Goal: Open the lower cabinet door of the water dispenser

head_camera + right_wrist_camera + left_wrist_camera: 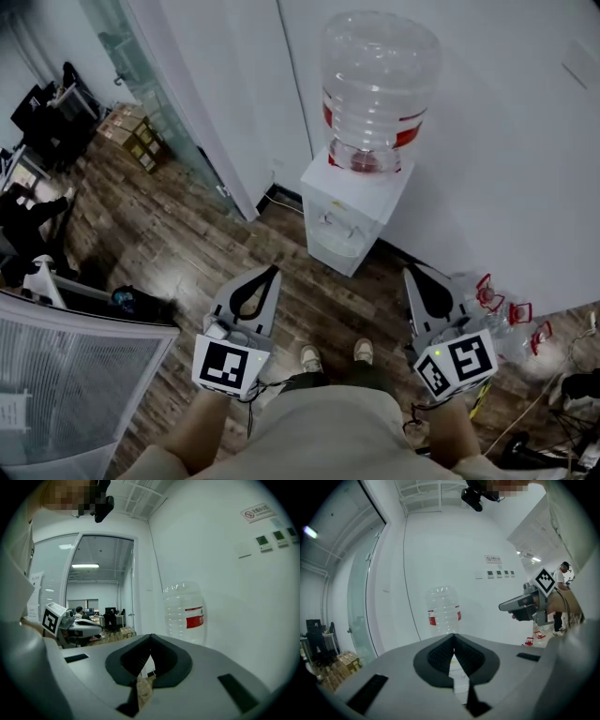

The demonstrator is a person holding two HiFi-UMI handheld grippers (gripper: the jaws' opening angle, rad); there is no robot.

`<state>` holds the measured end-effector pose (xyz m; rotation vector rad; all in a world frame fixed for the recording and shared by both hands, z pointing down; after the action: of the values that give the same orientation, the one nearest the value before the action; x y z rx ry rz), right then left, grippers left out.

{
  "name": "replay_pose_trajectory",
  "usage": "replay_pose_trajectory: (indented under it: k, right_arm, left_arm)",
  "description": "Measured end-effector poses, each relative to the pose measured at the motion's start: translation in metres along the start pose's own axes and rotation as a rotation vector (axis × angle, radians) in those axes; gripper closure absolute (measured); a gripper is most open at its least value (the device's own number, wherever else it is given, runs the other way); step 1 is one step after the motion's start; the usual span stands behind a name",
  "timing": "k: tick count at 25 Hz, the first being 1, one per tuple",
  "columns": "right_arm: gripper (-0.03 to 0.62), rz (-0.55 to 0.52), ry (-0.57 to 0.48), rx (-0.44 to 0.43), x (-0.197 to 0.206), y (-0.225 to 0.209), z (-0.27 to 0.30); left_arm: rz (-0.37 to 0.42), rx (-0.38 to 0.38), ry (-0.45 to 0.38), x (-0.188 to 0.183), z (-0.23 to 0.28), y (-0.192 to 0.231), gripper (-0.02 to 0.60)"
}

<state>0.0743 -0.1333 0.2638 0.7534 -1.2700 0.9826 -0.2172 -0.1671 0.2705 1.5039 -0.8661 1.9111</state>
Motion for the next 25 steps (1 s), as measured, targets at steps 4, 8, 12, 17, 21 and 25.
replay_pose_trajectory:
  k: [4,8,12,17,21,25]
  right_arm:
    - [0.588,0.009,0.011,-0.009,0.003,-0.023,0.008]
    - [0.588,0.032,0.0,-0.01,0.008,-0.051,0.015]
    - [0.588,0.017,-0.001,-0.003,0.02,-0.078,0.028]
    - [0.569,0.013,0.021,0.018,0.047,-0.098,0.053]
    - [0.46,0.034,0.041,0.002,0.08,-0.108,0.077]
    - [0.405,0.042,0.069,-0.048,0.12,-0.113,0.098]
  left_arm:
    - [-0.033,-0.028,0.012,0.0,0.015,-0.006,0.575]
    - [-0.033,-0.04,0.014,0.002,0.033,-0.015,0.575]
    - [-0.052,-0.052,0.024,0.012,0.054,-0.019,0.575]
    - [-0.059,-0.024,0.041,0.034,0.081,-0.022,0.575]
    - [-0.038,-0.025,0.046,0.061,0.102,-0.017,0.575]
    - [-0.057,-0.051,0.046,0.094,0.113,-0.017,0.575]
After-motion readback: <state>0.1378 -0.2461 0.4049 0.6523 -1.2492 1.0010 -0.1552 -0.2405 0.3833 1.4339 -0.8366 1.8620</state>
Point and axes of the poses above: the fingertips, and each gripper's own axes: z forward along the fingers, y to its left, x out of its underside, the point moved 10 cm from there along -z, backward along the fingers, and after that the axes turned 1 degree about x, right-handed, at the moved point
